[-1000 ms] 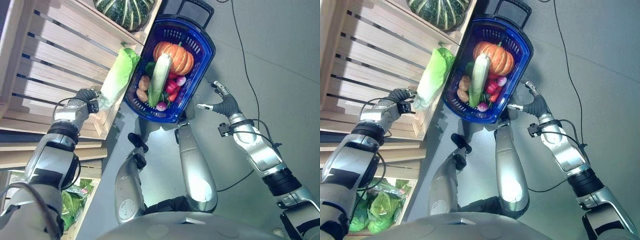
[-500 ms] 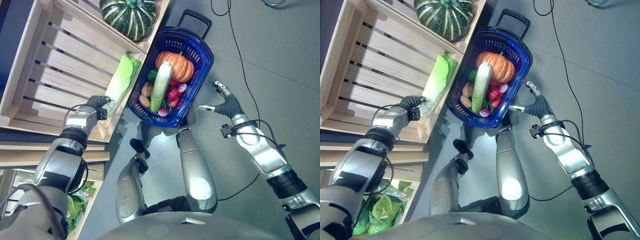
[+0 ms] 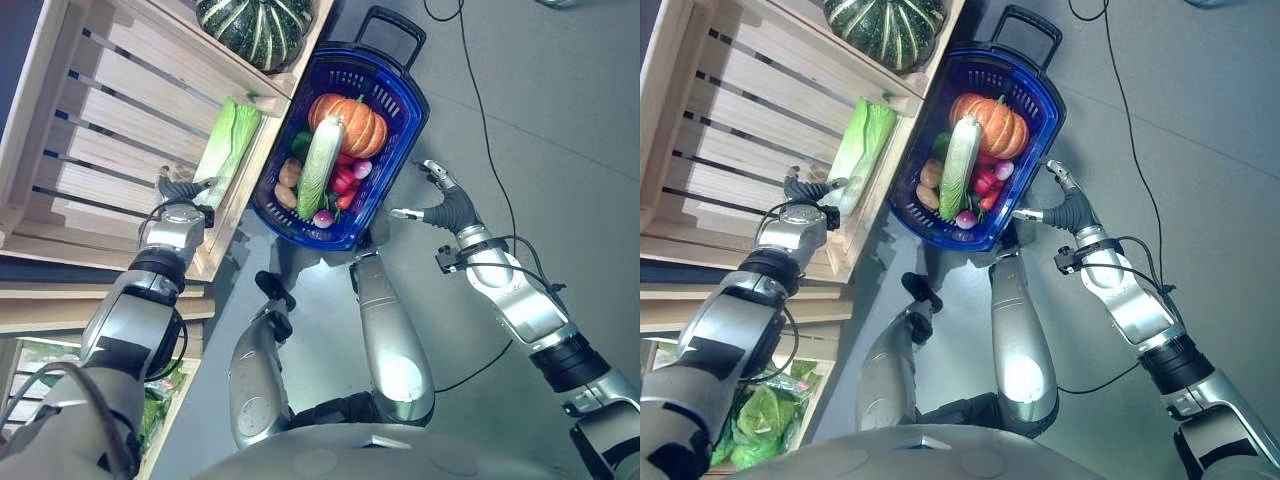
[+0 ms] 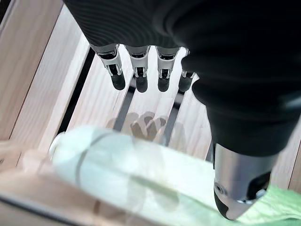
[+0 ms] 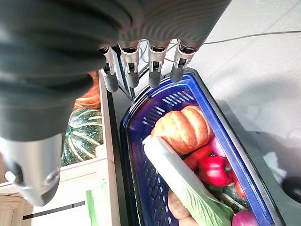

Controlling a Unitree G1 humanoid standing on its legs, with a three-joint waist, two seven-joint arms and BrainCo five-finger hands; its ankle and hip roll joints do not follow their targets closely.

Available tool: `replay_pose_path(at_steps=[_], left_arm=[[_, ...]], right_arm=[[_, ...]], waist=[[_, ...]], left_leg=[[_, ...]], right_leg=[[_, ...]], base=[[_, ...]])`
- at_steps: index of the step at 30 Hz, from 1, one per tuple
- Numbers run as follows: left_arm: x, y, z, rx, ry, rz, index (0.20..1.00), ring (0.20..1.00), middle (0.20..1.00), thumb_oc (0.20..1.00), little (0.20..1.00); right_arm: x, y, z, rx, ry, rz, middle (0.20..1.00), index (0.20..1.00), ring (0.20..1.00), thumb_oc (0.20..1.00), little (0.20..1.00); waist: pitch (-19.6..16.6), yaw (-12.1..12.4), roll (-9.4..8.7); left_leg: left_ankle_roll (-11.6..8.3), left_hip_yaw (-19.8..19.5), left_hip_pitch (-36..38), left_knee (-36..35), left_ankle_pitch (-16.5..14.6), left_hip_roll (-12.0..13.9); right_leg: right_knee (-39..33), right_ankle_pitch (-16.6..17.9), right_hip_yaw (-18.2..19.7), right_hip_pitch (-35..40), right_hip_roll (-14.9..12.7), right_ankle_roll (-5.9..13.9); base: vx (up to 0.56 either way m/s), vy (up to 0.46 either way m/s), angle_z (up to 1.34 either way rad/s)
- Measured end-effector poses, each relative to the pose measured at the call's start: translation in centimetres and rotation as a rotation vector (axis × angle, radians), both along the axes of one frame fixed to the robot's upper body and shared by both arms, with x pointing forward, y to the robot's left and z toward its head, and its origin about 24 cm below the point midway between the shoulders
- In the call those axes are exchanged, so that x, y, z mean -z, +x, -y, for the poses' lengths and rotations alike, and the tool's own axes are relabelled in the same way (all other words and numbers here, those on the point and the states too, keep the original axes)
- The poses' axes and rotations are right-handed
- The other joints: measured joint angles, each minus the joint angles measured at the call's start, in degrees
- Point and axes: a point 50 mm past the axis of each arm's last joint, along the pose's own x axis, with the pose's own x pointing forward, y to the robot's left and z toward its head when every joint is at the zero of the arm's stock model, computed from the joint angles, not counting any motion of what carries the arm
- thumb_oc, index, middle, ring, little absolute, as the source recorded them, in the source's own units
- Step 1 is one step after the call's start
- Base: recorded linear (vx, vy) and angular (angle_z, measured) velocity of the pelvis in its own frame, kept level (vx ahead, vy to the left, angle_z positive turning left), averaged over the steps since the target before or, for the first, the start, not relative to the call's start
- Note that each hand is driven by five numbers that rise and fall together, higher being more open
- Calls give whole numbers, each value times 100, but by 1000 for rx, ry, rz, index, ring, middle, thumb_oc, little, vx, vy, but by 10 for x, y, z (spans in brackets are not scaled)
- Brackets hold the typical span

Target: Pick up fruits and vegetables into the basket

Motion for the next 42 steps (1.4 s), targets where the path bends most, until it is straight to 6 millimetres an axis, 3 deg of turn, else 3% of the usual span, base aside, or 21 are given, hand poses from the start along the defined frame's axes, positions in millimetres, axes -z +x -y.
replay_pose_path(at_steps=[4,10,18,22,29,34,42], left_arm=[[-23,1,-11,-73,185,80,1000,1000,1000,1000,1000],[-53,7,-3,-48,438,176,1000,1000,1000,1000,1000],[-59,12,7,39,579,160,1000,1000,1000,1000,1000],[-54,15,11,111,536,112,1000,1000,1000,1000,1000],[-19,17,24,213,186,-13,1000,1000,1000,1000,1000],[-26,20,18,186,72,-2,1000,1000,1000,1000,1000],[-32,22,12,139,66,-33,1000,1000,1000,1000,1000]], right_arm=[[3,1,1,12,7,-9,1000,1000,1000,1000,1000],[9,1,1,38,34,-28,1000,1000,1000,1000,1000],[10,1,1,59,48,-19,1000,1000,1000,1000,1000],[10,2,-3,64,74,-13,1000,1000,1000,1000,1000],[11,7,-5,73,85,-17,1000,1000,1000,1000,1000],[7,10,-8,65,94,-6,1000,1000,1000,1000,1000],[8,10,-9,53,90,-23,1000,1000,1000,1000,1000]], waist=[[22,35,-113],[25,98,-160],[29,108,-167],[30,100,-169],[27,71,-173],[25,75,-178],[8,15,-210]], left_leg=[[-11,-19,-248,135,3,89],[-17,-70,-403,189,1,101],[-21,-91,-600,184,10,103],[-20,-96,-664,184,10,103],[-19,-90,-741,182,9,100],[-20,-86,-754,179,9,104],[-20,-81,-792,175,8,105]], right_leg=[[37,79,-9,-211,69,-61],[38,77,-40,-310,69,-61],[41,89,-84,-495,62,-74],[41,89,-88,-557,59,-74],[33,88,-85,-635,56,-72],[33,89,-83,-652,62,-73],[4,89,-81,-681,65,-72]], base=[[-1,-47,-4],[-4,-20,1],[-1,-4,0],[0,0,0],[0,0,0],[0,0,0],[0,0,0]])
